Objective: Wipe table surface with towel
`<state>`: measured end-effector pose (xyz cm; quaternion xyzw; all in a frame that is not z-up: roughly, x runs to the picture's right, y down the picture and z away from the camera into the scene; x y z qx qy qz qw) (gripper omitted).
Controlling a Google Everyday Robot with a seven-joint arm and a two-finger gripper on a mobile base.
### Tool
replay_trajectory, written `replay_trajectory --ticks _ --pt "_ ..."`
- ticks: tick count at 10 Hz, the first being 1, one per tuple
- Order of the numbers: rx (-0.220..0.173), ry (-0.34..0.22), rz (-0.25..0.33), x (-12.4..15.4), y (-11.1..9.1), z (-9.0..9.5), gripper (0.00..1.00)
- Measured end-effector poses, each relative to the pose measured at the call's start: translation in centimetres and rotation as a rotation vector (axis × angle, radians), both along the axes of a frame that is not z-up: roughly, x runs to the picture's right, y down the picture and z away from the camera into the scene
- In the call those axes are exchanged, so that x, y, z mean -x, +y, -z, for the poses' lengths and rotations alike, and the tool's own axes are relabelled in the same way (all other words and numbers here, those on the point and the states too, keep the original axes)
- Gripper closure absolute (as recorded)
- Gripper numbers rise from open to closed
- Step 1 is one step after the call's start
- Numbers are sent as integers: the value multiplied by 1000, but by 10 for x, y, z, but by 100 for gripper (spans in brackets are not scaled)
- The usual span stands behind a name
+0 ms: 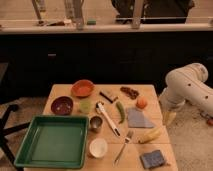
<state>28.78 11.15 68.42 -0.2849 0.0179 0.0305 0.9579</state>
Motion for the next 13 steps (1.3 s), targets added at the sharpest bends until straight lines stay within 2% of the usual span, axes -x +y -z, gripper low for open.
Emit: replay_trajectory --ticks 1,2,3,5,6,8,10,13 --pt "26 -11 -32 -1 0 -3 20" --pt "60 -46 -81 6 -3 -8 20" --pt "82 -54 -97 9 -4 -10 20" --pt "119 -58 -152 21 -7 -17 20" --pt "124 -44 -182 25 -8 -19 20" --pt "110 -1 -219 36 -4 -24 20" --pt "78 65 -253 53 1 -32 20" --pt "53 131 -336 58 9 -46 20"
